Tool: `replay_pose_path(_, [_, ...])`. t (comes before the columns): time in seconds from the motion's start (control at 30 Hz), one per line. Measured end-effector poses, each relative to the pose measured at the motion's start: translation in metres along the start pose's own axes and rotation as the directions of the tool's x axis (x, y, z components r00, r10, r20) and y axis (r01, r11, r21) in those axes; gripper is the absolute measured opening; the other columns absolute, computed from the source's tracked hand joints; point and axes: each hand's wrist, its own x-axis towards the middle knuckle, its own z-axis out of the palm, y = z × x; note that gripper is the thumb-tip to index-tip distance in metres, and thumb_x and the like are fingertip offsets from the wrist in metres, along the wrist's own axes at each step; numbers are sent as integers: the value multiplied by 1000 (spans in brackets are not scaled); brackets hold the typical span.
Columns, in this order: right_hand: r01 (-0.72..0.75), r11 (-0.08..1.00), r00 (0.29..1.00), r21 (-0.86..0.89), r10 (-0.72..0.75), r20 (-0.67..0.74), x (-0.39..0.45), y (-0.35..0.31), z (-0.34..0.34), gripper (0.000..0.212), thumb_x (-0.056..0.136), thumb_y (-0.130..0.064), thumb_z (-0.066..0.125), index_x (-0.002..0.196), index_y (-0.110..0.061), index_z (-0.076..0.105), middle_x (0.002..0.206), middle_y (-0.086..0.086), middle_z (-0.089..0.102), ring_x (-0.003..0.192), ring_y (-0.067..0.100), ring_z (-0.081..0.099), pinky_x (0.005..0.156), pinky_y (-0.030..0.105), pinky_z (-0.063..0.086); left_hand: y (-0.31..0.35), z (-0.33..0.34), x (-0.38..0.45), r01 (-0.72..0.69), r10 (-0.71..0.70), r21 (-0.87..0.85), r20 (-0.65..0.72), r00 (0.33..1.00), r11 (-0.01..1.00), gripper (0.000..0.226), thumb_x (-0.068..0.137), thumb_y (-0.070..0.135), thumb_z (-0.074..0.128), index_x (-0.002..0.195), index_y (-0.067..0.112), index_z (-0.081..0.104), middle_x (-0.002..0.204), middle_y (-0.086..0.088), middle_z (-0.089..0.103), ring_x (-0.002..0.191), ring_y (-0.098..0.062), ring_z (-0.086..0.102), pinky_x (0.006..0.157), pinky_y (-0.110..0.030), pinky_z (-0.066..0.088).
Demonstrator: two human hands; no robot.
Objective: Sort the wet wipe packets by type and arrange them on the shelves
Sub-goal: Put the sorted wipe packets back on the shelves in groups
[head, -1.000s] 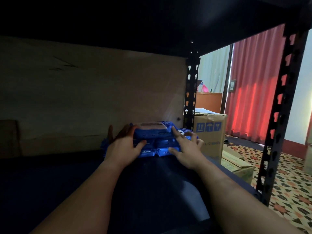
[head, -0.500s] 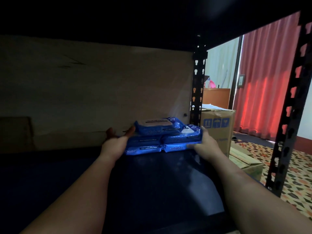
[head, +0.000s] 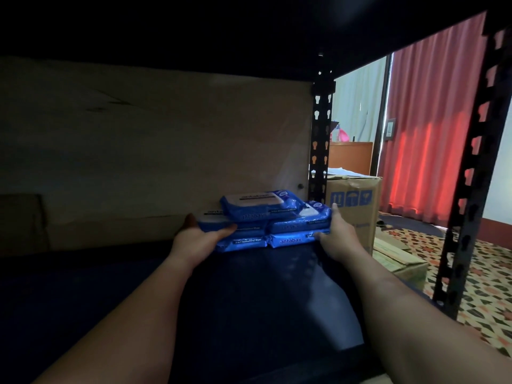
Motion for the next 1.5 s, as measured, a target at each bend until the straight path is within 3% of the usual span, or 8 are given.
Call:
replay_pose_path(0.23, [-22, 998, 1000, -64, 23, 7, -9, -6, 2, 102, 92, -18, 69, 161, -30, -6, 164, 20, 5, 150, 38, 12, 121, 51, 20, 4, 6, 2, 60, -29, 316, -103, 994, 947, 146, 50, 95, 64, 160, 19, 7, 163, -17, 24, 148, -36, 25, 119, -49, 30])
replay_pose_path(0.37, [29, 983, 999, -183, -23, 35, -38, -11, 1, 100, 91, -16, 66, 161, -29, -4, 164, 19, -17, 152, 38, -6, 122, 51, 13, 15, 24, -17, -101, 297, 714, -155, 942, 693, 121, 74, 85, 55, 161, 23, -2, 168, -16, -1, 153, -36, -12, 121, -57, -4])
replay_pose_path(0.57, [149, 950, 985, -273, -119, 123, -112, -22, -15, 80, 100, -28, 57, 161, -25, 6, 165, 18, -8, 151, 39, 5, 121, 45, 16, 34, 31, -76, -410, 607, 798, 71, 792, 442, 66, 86, 42, 66, 144, 18, 45, 132, -9, 58, 122, -32, 51, 105, -46, 34])
replay_pose_path(0.87, [415, 889, 856, -194, -454, -248, -285, 10, -40, 42, 92, -23, 59, 133, -13, 57, 118, 10, 50, 108, 27, 44, 98, 36, 42, 19, 53, -270, -755, 883, 561, 89, 461, 338, 20, 89, 21, 62, 107, 16, 69, 98, 0, 66, 89, -26, 57, 75, -41, 46])
replay_pose_path(1.03, [288, 940, 950, -182, -305, -72, -391, 104, -2, 39, 89, -22, 66, 127, -15, 61, 117, 6, 51, 111, 24, 46, 99, 33, 41, -98, 85, -378, -564, 562, 501, 174, 808, 656, 29, 91, 25, 64, 119, 21, 64, 111, 5, 64, 101, -20, 57, 82, -36, 48])
replay_pose_path(1.13, [139, 978, 990, -155, -133, 49, -410, 143, 11, 41, 89, -16, 67, 129, -12, 60, 122, 11, 52, 116, 30, 45, 102, 39, 40, -146, 96, -398, -407, 300, 536, 279, 912, 739, 36, 91, 28, 62, 127, 24, 58, 119, 5, 60, 109, -22, 55, 88, -38, 46])
replay_pose_path(1.27, [-85, 971, 961, -223, 139, 240, -446, 219, 28, 40, 95, -13, 59, 135, -15, 56, 126, 12, 53, 122, 31, 45, 100, 36, 40, -209, 121, -433, -262, -88, 632, 466, 880, 730, 44, 94, 28, 54, 137, 29, 48, 133, 4, 52, 125, -23, 45, 101, -39, 43])
replay_pose_path(1.5, [-197, 839, 782, -507, 446, 435, -475, 311, 35, 61, 90, 0, 49, 147, -22, 46, 143, 11, 50, 136, 32, 38, 105, 34, 39, -263, 169, -466, -372, -270, 633, 687, 675, 679, 57, 97, 37, 57, 149, 22, 38, 148, -4, 46, 138, -29, 36, 111, -43, 36])
